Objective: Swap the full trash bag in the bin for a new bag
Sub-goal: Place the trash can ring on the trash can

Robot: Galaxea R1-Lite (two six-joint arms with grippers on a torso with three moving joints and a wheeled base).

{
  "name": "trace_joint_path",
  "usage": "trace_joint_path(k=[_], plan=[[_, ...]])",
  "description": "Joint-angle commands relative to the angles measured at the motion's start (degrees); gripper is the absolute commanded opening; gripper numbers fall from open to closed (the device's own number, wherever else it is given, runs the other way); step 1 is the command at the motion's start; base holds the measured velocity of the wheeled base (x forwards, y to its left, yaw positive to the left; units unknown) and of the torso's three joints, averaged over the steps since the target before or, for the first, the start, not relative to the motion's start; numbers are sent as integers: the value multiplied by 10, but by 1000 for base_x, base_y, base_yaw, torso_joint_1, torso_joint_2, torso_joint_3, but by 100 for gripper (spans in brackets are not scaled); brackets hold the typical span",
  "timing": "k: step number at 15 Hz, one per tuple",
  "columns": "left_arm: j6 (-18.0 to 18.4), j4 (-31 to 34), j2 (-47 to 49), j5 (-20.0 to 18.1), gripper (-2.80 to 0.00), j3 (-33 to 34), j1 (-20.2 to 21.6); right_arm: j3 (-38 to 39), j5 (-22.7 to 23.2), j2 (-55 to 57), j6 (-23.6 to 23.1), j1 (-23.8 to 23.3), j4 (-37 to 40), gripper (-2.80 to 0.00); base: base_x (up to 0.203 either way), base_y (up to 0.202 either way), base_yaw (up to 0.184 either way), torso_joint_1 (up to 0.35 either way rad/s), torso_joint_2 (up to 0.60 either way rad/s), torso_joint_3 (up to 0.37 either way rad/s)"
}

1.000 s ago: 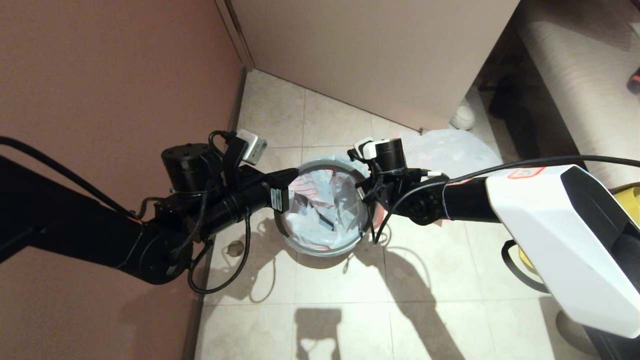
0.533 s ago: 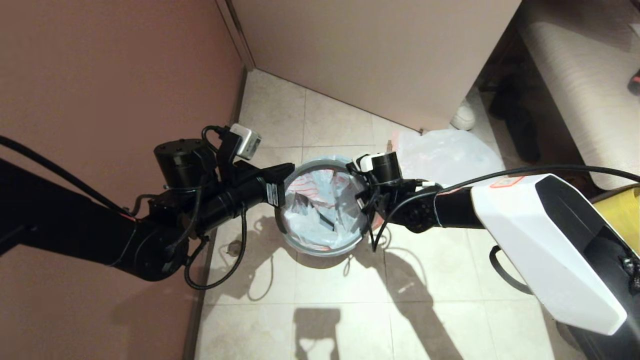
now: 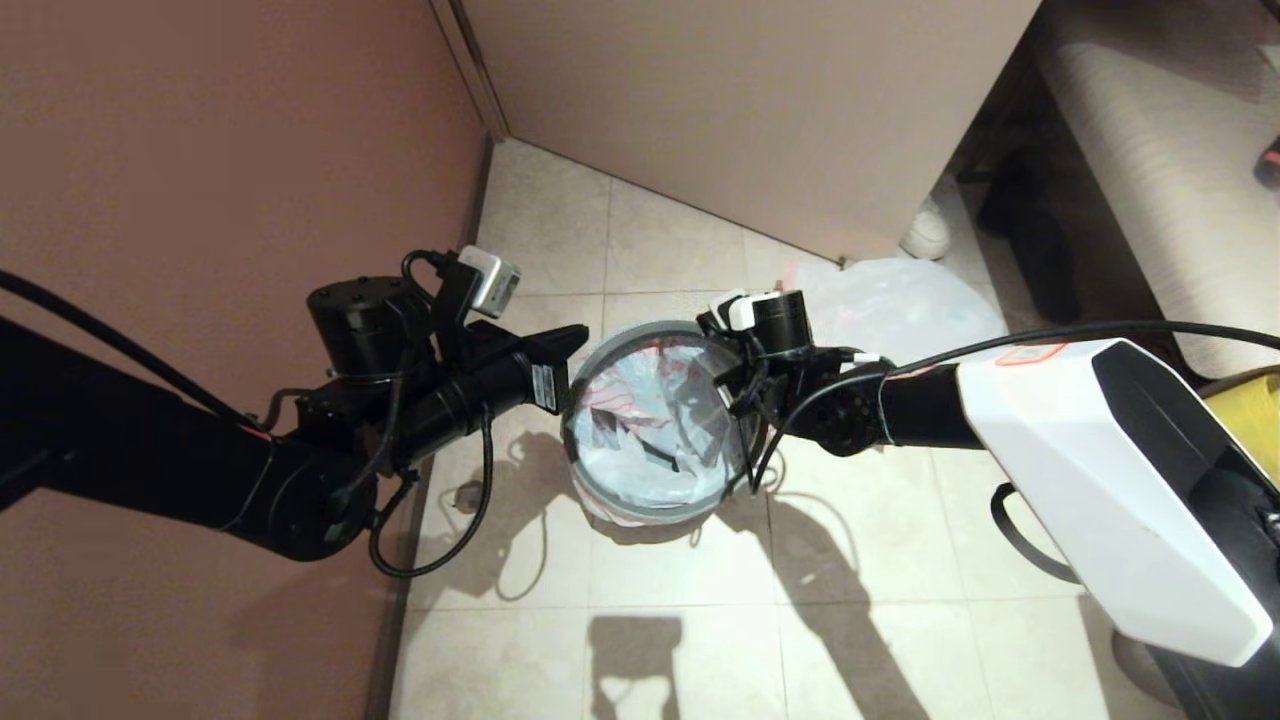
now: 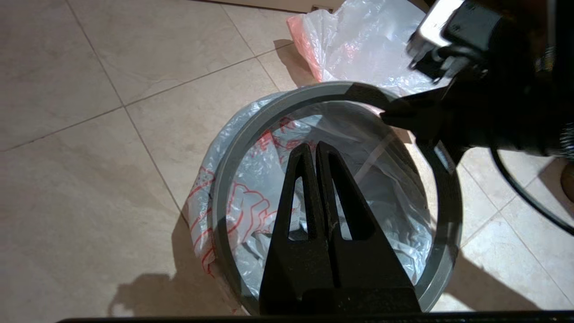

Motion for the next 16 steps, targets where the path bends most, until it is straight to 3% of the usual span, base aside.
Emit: trace_joint_path(k=[1,16], plan=[[1,-4,0,-1,-280,1,0,0,-1,-16,0,6,-1,-280,0,0,0,0,0,0],[2,-6,2,-1,-280,6,-1,-16,53,28,0,-9,-47,-280,0,0,0,0,0,0]])
